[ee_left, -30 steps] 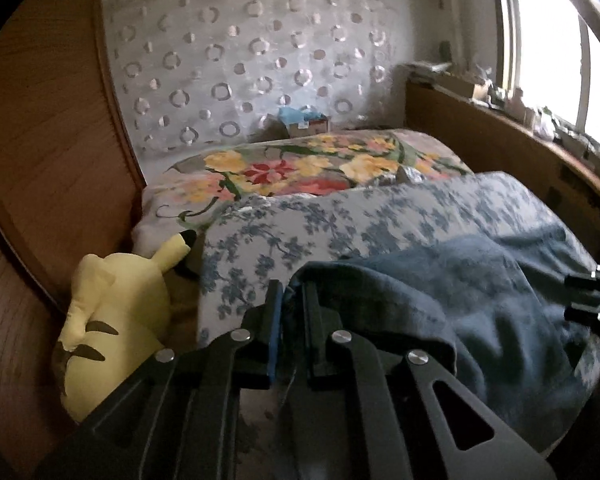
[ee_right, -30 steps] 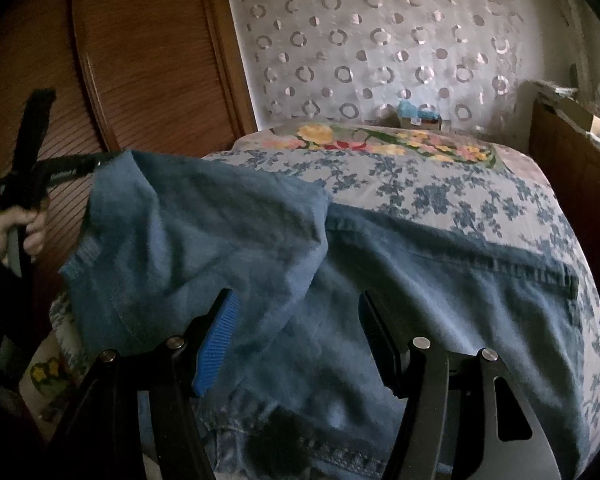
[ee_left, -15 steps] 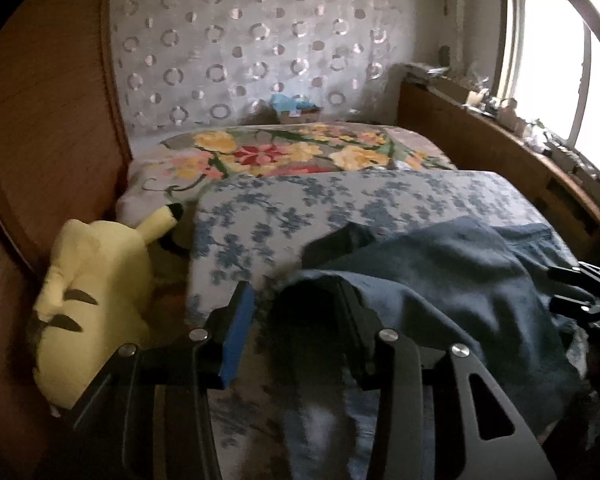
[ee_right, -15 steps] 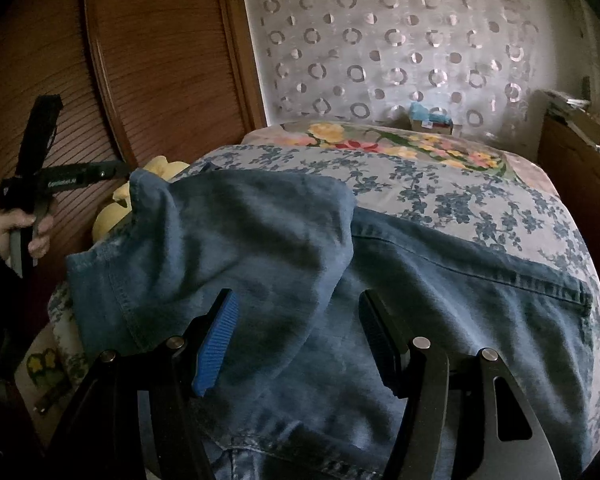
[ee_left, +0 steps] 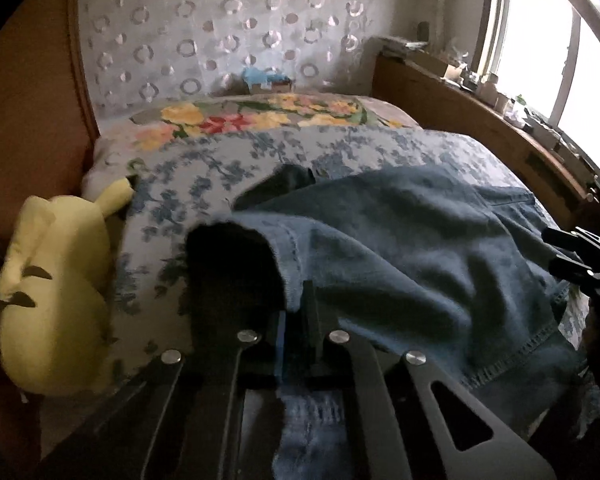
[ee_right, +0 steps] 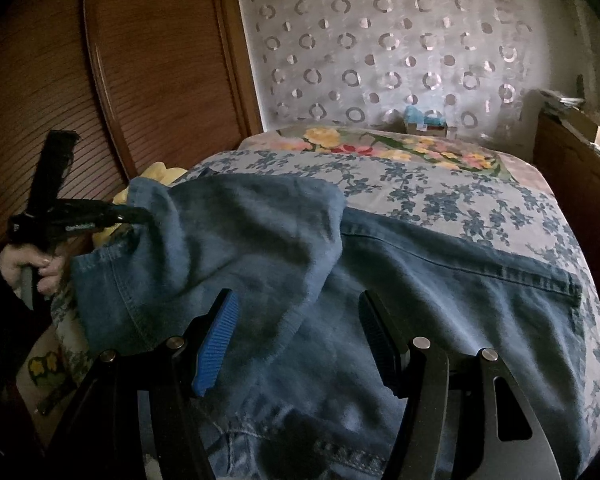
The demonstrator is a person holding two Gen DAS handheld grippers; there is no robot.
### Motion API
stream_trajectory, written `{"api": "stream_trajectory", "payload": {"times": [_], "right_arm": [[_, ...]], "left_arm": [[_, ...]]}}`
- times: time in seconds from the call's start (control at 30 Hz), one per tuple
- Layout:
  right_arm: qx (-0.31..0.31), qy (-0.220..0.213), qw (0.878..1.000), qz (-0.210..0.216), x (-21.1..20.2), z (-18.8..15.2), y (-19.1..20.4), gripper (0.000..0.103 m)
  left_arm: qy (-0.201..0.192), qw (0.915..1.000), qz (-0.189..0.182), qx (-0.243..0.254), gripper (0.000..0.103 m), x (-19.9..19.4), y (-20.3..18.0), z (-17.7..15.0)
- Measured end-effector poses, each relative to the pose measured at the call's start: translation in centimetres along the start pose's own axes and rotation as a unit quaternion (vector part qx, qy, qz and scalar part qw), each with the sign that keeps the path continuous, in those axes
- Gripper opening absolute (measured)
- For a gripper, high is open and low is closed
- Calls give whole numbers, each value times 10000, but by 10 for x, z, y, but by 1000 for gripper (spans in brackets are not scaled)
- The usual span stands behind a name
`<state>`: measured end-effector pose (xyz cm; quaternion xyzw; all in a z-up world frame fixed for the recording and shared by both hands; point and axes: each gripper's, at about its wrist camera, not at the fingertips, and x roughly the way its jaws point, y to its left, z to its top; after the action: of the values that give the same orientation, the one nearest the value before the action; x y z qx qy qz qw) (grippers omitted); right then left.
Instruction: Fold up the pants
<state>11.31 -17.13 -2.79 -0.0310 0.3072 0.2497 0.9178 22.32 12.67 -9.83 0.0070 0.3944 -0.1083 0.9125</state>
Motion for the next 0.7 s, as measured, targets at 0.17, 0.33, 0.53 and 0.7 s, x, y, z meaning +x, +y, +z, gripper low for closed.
{"api": "stream_trajectory", "payload": {"times": [0.17, 0.33, 0.53, 0.7], "right_arm": [[114, -94, 9999, 53, -13, -7, -1, 65], [163, -252, 9995, 84, -27, -10, 1, 65], [99, -401, 9991, -8, -47, -21, 0, 65], [195, -453, 9987, -105, -58, -30, -8, 65]], "left_arm": [[-86, 9990, 429, -44, 6, -26, 16, -1], [-147, 9990, 413, -23, 26, -41, 16, -4], [-284, 9993, 235, 106, 44, -58, -8, -17], [-438, 9988, 140, 147, 64, -66, -33, -26]]}}
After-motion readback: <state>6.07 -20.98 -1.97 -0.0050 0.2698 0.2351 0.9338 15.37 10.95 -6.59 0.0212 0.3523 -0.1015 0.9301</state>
